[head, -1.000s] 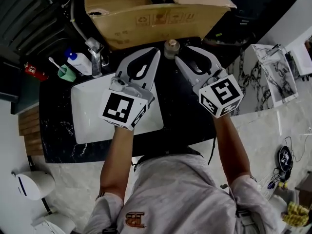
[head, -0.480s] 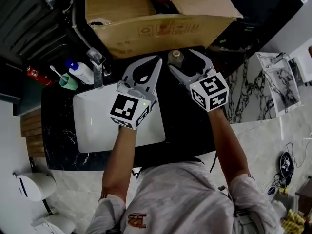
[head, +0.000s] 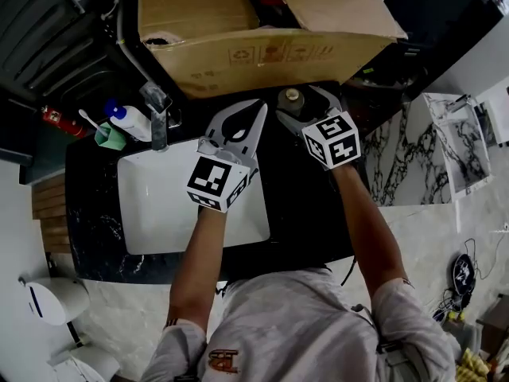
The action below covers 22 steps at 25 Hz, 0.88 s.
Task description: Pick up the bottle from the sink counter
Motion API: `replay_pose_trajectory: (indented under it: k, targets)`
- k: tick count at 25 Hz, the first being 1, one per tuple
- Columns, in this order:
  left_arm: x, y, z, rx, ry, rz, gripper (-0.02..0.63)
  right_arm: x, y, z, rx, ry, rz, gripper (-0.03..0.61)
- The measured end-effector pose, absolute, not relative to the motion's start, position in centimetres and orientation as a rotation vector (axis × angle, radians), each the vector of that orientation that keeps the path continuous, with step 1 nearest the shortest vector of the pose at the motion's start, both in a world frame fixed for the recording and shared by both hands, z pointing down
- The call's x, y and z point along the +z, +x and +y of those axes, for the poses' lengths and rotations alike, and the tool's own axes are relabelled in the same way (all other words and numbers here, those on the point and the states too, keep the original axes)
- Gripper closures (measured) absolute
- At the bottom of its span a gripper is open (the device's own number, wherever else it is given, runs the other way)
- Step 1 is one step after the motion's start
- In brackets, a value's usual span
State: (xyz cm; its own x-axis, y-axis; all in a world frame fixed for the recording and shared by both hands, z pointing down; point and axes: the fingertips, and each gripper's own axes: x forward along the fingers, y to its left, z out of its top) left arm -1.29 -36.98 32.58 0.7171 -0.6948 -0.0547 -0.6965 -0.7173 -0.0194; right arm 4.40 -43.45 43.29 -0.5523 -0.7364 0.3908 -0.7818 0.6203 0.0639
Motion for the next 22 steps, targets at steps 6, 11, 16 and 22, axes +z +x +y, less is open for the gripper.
replay_pose_trajectory:
  k: [6,11,16,22]
  targets:
    - [33.7,-1.2,-37.7,0.051,-2.889,1.167,0.614,46.2,4.3,-44.6,0.232,1.163,-2.429,0.19]
    - [34.7,-1.1,-38.0,0.035,-2.905,1.168,0.614,47.4,4.3,-45.5,0.265,1.148,-2.418,0.19]
    - [35.4,-0.9,-37.8,0.022,-2.918,1.166,0.614,48.4,4.0,-46.1,0.295,1.125,-2.423,0.19]
    - [35.9,-1.3,-37.8,0.009,-2.921,1.177,0.614,49.8,3.9,-46.4,0.338,1.121,-2.413,0.192]
